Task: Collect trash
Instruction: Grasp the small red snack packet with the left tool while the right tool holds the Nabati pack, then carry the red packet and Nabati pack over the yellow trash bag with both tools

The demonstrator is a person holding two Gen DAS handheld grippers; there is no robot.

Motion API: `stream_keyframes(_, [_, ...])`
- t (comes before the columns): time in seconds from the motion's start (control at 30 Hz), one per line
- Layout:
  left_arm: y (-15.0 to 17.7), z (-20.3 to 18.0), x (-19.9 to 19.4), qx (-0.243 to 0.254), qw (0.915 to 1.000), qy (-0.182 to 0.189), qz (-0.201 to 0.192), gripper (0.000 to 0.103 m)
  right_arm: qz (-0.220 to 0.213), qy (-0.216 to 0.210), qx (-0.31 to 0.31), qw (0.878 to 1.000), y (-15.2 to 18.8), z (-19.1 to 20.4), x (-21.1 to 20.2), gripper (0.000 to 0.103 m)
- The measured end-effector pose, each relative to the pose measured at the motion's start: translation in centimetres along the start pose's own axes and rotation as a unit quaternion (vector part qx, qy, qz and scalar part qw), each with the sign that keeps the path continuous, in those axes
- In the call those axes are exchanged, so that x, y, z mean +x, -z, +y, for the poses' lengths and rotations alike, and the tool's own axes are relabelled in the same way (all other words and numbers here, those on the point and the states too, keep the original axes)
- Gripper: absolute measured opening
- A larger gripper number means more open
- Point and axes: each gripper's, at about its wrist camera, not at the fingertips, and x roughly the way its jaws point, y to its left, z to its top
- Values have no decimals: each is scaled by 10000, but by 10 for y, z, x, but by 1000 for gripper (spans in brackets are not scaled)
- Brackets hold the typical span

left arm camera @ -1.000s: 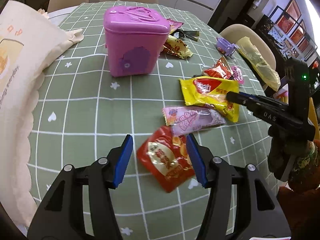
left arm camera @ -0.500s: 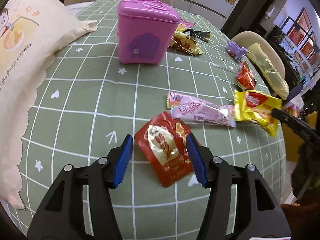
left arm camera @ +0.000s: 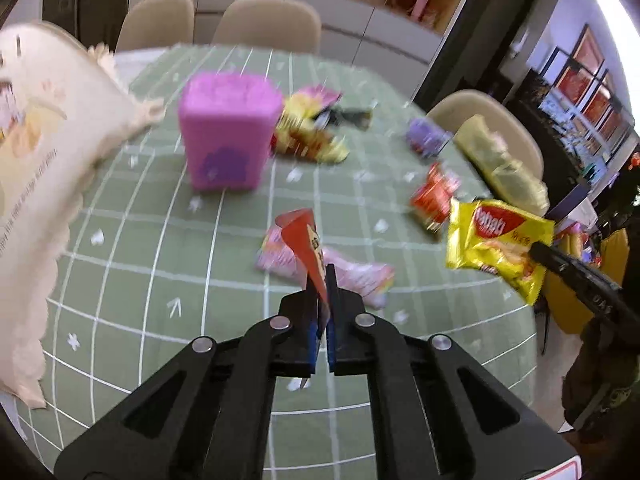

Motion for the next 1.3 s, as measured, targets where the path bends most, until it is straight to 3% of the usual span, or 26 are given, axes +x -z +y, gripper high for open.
stream_keyframes(0.27, [-38,-56,-31,168,9975,318,-609,3,-440,193,-385,9981,-31,-18,-45,13])
stream_keyframes(0.47, [-66,-123,-21,311,9957,413,-763,3,-610,236,-473,9967,-62,-73,-61,13])
stream_keyframes(0.9, [-114,-301,97,665,9935,848,-356,3,-733,362,-311,9962,-108,-258,-61,13])
stream_keyframes(1.1, [-140,-354,143,579,9881,1390,-316,3,-860,589,-276,9942,-135,-320,-68,13])
stream_keyframes(1.3, [-168,-389,179,614,9850,1603,-197,3,-892,716,-219,9932,-155,-360,-62,13])
